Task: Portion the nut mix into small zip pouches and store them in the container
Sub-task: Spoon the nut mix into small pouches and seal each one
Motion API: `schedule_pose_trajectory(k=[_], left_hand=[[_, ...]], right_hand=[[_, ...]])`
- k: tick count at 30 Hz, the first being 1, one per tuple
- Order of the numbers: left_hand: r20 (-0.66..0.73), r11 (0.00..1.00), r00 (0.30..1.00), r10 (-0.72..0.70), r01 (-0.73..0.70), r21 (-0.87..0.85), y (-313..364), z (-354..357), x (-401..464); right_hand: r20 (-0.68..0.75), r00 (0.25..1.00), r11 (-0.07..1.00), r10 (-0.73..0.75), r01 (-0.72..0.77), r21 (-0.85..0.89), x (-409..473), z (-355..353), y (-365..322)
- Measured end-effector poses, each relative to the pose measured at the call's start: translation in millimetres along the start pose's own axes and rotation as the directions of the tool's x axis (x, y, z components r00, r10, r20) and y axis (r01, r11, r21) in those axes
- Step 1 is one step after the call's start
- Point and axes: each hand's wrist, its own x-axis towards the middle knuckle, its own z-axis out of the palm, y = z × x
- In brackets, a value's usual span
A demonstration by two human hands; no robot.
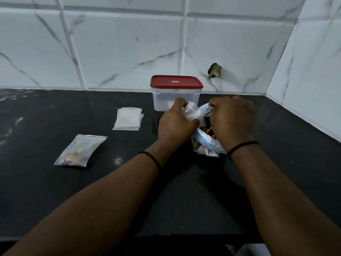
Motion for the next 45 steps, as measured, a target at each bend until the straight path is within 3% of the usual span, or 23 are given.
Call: schedule_pose_trajectory(k=[2, 5, 8, 10, 12, 19, 27, 37, 45], left_hand=[[0.005, 1.0, 1.0, 0.002, -0.003, 0.006, 0, 0, 0], [0.016, 1.0, 1.0, 0.001, -0.001, 0.011, 0, -1, 0], [0.031, 1.0, 0.999, -0.012, 0.012, 0.004, -1, -3, -1], [0.038, 1.0, 0.999, -0.029, 0.029, 0.004, -2, -5, -1], [0.029, 0.999, 0.999, -0.034, 0.034, 0.008, -3, -5, 1], [0.019, 0.999, 0.998, -0.054, 0.054, 0.008, -4, -3, 2], [0.02, 0.998, 0.997, -0.068, 0.068, 0.015, -7, -3, 2], [0.021, 0.998, 0.997, -0.067, 0.067, 0.019, -12, 0, 5], [0.027, 1.0, 1.0, -0.009, 0.009, -0.015, -15, -4, 6]], right_hand=[[0.068, 0.997, 0.997, 0.027, -0.021, -0.078, 1, 0, -2], [0.086, 0.996, 0.999, 0.039, -0.037, -0.016, 4, 4, 0], [0.051, 0.999, 0.962, 0.011, -0.024, 0.271, 3, 9, 7], [0.031, 0.996, 0.857, 0.081, -0.086, 0.508, 4, 5, 15], [0.024, 0.987, 0.768, 0.16, -0.14, 0.625, 3, 1, 23], [0.043, 0.994, 0.801, 0.098, -0.105, 0.589, 5, 23, 27], [0.113, 0.973, 0.727, 0.201, -0.225, 0.648, 10, 29, 30], [0.329, 0.85, 0.471, 0.411, -0.507, 0.721, 12, 34, 34], [0.301, 0.729, 0.294, 0.615, -0.566, 0.771, 11, 28, 40]])
